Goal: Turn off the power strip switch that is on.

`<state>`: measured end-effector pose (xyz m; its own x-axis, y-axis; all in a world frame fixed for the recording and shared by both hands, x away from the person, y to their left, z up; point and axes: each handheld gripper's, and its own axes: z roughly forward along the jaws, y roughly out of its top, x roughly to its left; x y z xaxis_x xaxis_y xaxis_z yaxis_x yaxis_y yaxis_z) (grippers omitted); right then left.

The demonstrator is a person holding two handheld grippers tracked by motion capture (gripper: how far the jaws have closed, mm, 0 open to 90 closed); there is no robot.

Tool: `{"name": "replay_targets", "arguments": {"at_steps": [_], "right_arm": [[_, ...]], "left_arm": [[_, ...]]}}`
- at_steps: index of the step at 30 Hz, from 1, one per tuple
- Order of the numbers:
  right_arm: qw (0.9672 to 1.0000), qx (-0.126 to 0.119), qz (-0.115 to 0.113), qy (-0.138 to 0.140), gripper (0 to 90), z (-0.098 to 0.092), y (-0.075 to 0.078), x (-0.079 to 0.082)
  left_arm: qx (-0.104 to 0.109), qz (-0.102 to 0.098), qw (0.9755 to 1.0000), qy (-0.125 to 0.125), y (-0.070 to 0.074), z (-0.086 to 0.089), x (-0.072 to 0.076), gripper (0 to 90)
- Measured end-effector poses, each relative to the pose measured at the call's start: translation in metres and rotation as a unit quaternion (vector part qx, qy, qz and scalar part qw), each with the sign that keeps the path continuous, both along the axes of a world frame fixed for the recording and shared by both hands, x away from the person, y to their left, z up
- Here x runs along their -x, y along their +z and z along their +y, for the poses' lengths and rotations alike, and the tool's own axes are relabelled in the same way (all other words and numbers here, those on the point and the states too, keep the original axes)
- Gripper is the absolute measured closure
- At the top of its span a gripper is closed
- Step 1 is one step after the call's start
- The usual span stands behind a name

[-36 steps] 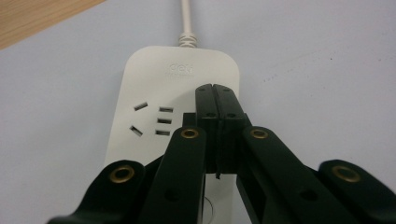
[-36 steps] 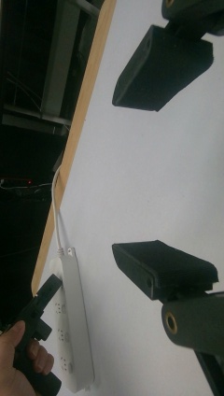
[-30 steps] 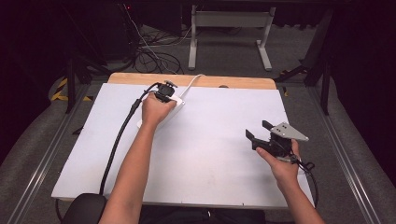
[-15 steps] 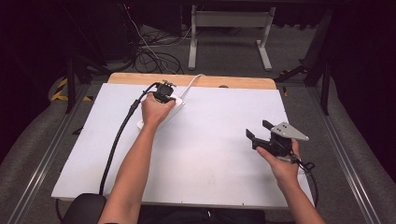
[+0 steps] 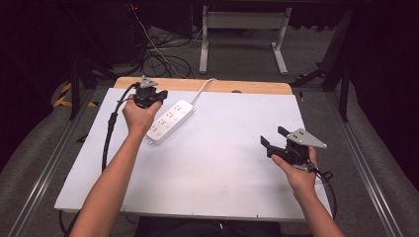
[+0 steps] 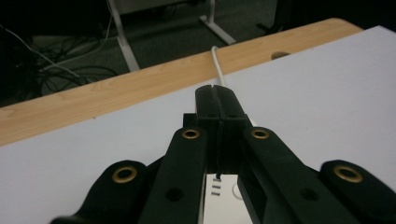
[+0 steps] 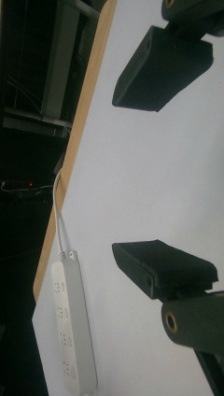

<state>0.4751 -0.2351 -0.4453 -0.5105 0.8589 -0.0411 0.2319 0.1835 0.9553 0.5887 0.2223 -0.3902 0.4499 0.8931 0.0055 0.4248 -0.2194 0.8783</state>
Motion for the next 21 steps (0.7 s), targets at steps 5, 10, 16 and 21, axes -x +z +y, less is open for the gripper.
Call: {"name": "replay_targets", "arguments": {"at_steps": [5, 10, 16, 21], "right_arm": [[1.0000, 0.002, -0.003, -0.001, 24.9, 0.000, 0.001, -0.001], [1.0000, 0.002, -0.002, 0.000, 24.9, -0.001, 0.001, -0.001], [1.0000, 0.002, -0.002, 0.002, 25.0, 0.001, 0.001, 0.000], [1.0000, 0.002, -0.006, 0.002, 25.3, 0.001, 0.003, 0.003]], "left_arm": [[0.056, -0.068, 0.9961, 0.010, 0.012, 0.032, 0.046, 90.0], [0.092, -0.145, 0.9847, 0.030, 0.013, 0.054, 0.083, 90.0], [0.108, -0.212, 0.9681, 0.080, -0.002, 0.075, 0.128, 86.9], [0.104, -0.225, 0.9636, 0.099, -0.007, 0.084, 0.165, 88.0]]}}
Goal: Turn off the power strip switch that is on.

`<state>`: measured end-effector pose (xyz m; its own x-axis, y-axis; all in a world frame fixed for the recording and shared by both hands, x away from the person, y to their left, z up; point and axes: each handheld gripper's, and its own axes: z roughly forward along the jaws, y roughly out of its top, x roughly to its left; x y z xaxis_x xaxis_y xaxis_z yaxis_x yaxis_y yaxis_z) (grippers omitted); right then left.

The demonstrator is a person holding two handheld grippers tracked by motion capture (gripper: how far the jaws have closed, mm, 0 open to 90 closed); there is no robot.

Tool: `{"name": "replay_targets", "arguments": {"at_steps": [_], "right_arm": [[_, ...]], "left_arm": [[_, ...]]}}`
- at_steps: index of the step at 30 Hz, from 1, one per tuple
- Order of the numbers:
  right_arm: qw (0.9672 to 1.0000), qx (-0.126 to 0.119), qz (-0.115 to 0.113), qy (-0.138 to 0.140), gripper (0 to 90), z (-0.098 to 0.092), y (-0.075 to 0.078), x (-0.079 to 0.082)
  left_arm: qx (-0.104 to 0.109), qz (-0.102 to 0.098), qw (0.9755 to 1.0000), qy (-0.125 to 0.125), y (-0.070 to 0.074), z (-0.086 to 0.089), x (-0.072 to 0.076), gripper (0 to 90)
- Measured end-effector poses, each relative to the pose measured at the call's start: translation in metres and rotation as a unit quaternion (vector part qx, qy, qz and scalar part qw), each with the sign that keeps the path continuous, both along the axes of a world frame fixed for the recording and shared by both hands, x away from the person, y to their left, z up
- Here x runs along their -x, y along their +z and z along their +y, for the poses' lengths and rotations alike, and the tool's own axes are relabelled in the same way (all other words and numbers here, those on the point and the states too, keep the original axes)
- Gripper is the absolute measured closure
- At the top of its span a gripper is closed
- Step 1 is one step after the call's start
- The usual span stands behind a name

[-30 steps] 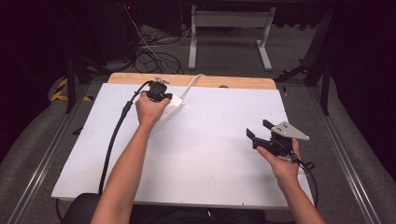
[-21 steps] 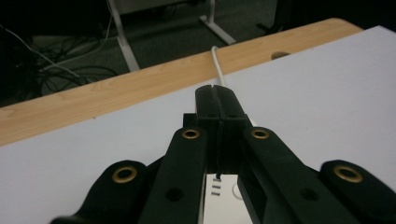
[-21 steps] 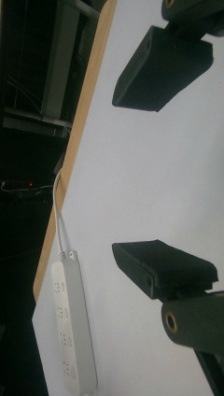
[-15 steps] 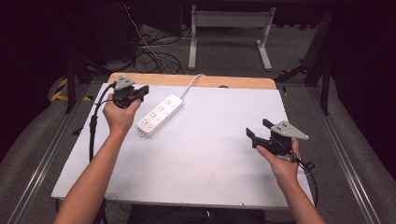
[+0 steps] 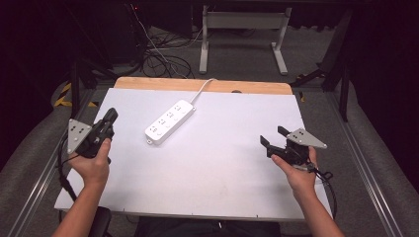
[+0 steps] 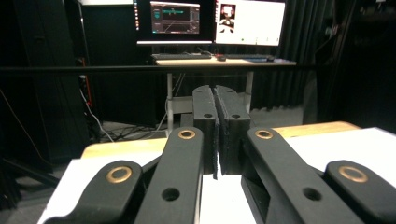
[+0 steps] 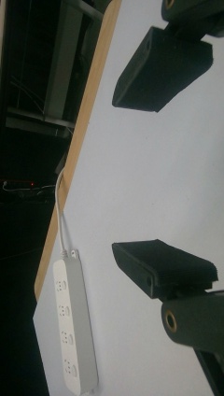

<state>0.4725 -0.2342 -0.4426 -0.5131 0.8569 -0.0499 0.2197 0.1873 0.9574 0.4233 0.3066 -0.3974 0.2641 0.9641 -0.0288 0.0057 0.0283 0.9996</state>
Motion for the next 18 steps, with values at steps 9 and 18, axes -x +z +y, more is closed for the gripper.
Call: {"name": "replay_targets", "arguments": {"at_steps": [9, 18], "right_arm": [[1.0000, 0.004, 0.001, 0.002, 25.6, 0.001, -0.001, 0.000], [1.0000, 0.006, -0.001, -0.002, 26.0, 0.001, -0.001, 0.000]], "left_arm": [[-0.001, 0.012, 0.9998, 0.016, -0.007, 0.006, 0.014, 87.1], [-0.010, -0.016, 0.9975, 0.068, -0.011, -0.001, 0.002, 31.9]]}}
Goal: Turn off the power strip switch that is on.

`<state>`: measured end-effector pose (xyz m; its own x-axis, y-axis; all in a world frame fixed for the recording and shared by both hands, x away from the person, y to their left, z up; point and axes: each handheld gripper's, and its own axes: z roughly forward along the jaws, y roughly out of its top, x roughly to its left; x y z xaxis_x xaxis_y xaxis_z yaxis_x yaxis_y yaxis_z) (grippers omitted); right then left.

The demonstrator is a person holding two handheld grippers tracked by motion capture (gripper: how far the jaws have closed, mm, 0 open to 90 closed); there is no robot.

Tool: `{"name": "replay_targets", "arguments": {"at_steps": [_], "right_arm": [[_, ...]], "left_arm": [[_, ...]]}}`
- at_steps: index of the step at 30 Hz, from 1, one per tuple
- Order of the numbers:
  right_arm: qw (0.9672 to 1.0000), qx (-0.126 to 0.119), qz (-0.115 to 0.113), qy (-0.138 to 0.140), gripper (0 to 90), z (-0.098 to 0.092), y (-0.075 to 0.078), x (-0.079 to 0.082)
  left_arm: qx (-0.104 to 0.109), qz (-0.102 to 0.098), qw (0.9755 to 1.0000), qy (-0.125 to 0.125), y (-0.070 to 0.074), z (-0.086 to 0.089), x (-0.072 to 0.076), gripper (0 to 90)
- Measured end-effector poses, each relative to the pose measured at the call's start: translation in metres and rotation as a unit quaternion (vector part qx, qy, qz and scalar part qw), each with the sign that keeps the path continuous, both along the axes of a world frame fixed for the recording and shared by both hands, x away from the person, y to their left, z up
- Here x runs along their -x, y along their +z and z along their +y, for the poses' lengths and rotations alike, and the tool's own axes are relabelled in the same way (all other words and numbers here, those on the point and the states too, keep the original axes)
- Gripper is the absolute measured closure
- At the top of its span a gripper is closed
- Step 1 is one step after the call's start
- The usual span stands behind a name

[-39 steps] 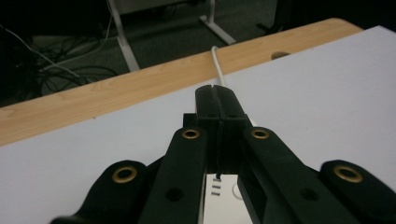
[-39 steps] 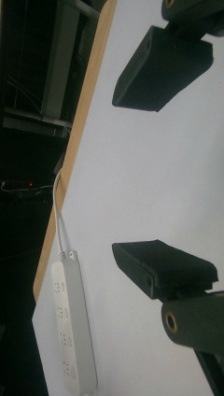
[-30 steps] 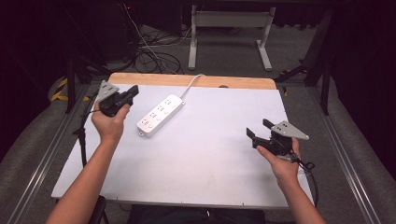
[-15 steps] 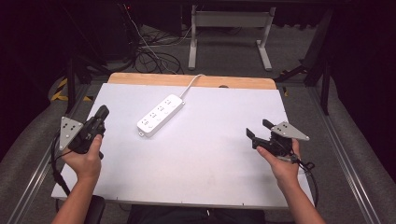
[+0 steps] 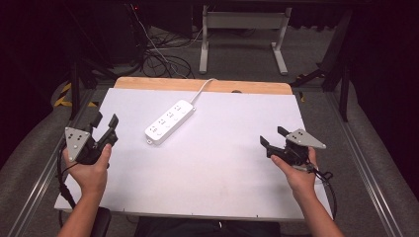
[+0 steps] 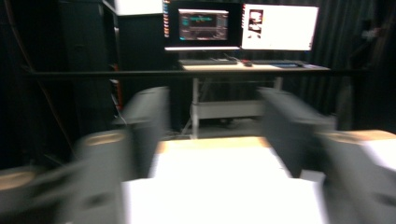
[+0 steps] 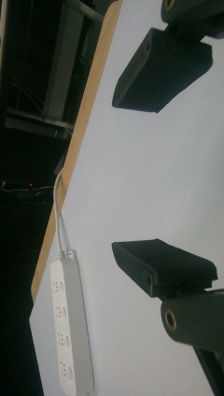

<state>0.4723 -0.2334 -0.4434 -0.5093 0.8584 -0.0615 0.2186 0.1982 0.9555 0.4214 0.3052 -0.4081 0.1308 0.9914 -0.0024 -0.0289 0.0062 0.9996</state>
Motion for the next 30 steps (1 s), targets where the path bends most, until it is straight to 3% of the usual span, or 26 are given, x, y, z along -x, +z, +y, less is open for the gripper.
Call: {"name": "replay_targets", "arguments": {"at_steps": [1, 3, 4, 7, 9, 15, 30], "right_arm": [[1.0000, 0.000, 0.000, 0.000, 26.0, 0.000, 0.000, 0.000], [1.0000, 0.000, 0.000, -0.002, 26.1, -0.001, 0.000, 0.000], [1.0000, 0.001, 0.000, -0.002, 26.1, -0.001, 0.000, 0.000], [1.0000, 0.000, 0.000, 0.000, 26.1, -0.001, 0.000, 0.000], [1.0000, 0.001, 0.000, 0.000, 26.1, 0.000, 0.000, 0.000], [1.0000, 0.000, -0.001, -0.001, 26.1, 0.000, 0.000, 0.000], [1.0000, -0.003, -0.006, 0.001, 21.9, 0.000, 0.001, -0.001]], "left_arm": [[-0.004, 0.004, 0.9999, 0.009, -0.002, -0.001, -0.004, 31.9], [-0.032, 0.020, 0.9989, 0.026, -0.011, -0.002, -0.012, 9.9], [-0.039, 0.025, 0.9987, 0.022, -0.016, -0.004, -0.016, 8.1], [-0.024, 0.025, 0.9991, -0.024, -0.024, -0.007, -0.019, 7.3], [-0.033, 0.026, 0.9984, -0.038, -0.024, -0.010, -0.021, 5.2], [-0.046, 0.026, 0.9980, -0.033, -0.026, -0.014, -0.021, 4.5], [-0.047, 0.035, 0.9981, -0.019, -0.028, -0.010, -0.020, 3.9]]}}
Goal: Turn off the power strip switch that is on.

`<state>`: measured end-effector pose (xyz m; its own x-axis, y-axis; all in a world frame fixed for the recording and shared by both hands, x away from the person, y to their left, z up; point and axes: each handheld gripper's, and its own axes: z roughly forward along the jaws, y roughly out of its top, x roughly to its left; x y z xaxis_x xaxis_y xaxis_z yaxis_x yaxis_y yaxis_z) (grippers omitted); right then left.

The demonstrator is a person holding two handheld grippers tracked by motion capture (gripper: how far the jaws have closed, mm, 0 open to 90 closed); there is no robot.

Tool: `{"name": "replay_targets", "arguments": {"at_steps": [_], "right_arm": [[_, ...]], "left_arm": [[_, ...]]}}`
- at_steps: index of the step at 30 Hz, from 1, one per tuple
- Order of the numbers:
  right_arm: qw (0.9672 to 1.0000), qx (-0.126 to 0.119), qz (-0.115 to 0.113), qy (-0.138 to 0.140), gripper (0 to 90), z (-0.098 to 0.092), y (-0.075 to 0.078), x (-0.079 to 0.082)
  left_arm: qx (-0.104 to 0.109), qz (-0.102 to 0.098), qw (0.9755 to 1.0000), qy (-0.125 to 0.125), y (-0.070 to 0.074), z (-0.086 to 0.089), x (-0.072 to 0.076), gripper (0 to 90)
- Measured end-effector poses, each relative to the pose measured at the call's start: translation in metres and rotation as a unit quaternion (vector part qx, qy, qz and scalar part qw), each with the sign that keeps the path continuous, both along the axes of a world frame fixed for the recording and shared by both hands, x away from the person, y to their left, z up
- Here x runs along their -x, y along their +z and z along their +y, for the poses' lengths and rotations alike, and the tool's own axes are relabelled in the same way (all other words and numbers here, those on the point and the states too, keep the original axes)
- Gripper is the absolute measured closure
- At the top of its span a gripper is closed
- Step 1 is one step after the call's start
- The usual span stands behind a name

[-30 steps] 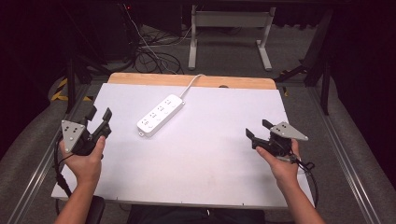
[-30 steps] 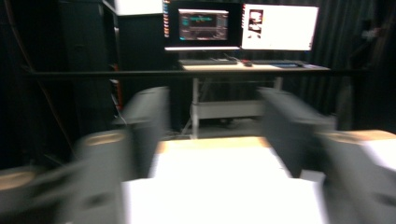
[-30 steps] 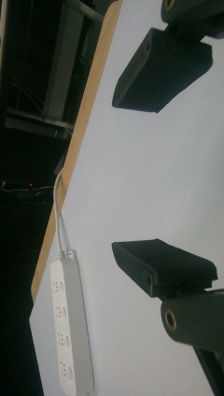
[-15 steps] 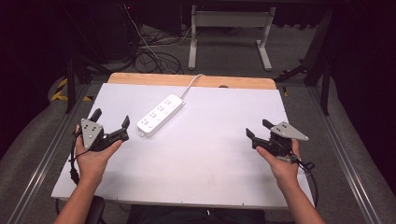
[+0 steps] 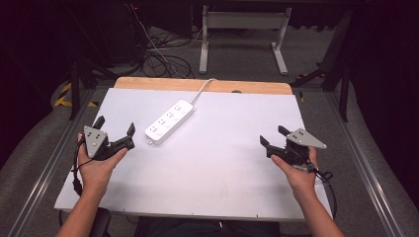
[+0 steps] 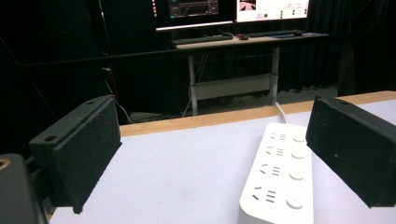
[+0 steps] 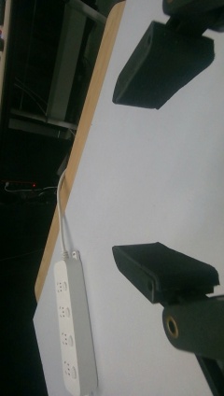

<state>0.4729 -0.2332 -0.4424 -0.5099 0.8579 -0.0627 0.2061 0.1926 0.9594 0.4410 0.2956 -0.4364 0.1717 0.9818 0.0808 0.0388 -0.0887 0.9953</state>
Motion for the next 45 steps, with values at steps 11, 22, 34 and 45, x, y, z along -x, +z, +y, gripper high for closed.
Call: {"name": "replay_targets", "arguments": {"at_steps": [11, 22, 34, 45], "right_arm": [[0.9997, -0.009, -0.018, 0.012, 6.0, 0.0027, 0.0015, -0.0014], [0.9998, -0.008, -0.014, 0.013, 4.9, 0.0031, 0.0007, -0.0009], [0.9999, -0.005, -0.011, 0.012, 5.0, 0.0034, -0.0001, -0.0001], [0.9998, -0.006, -0.010, 0.016, 4.9, 0.0040, -0.0006, -0.0006]], "left_arm": [[-0.001, 0.000, 1.0000, 0.003, -0.0008, 0.0014, 0.0021, 3.9], [0.000, 0.001, 1.0000, 0.004, -0.0016, 0.0021, 0.0008, 3.9], [0.000, 0.002, 1.0000, 0.003, -0.0021, 0.0037, 0.0000, 3.9], [0.000, 0.006, 1.0000, 0.002, -0.0033, 0.0048, -0.0010, 3.9]]}}
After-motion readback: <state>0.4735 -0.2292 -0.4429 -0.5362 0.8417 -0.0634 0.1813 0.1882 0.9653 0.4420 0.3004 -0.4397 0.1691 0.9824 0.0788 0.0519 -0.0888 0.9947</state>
